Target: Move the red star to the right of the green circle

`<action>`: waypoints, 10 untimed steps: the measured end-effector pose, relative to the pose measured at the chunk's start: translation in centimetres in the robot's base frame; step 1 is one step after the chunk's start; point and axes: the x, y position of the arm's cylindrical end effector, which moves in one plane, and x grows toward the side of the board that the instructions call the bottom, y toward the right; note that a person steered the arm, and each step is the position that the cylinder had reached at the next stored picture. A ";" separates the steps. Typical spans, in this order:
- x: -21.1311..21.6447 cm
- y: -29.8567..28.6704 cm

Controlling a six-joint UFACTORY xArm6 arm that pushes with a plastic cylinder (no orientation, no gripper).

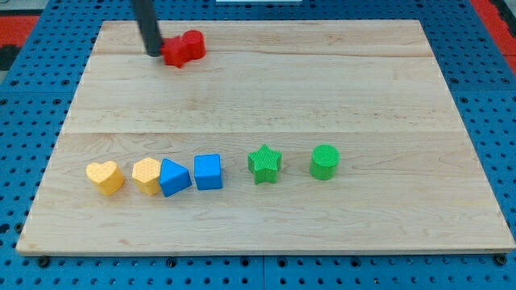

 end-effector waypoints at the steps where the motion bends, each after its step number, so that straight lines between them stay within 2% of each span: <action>1: -0.5 1.9; 2: -2.1 2.4; 3: -1.9 6.1; 5: 5.8 17.1; 7: 1.6 11.1; 8: 1.0 14.3; 9: 4.2 22.4; 10: 2.8 23.8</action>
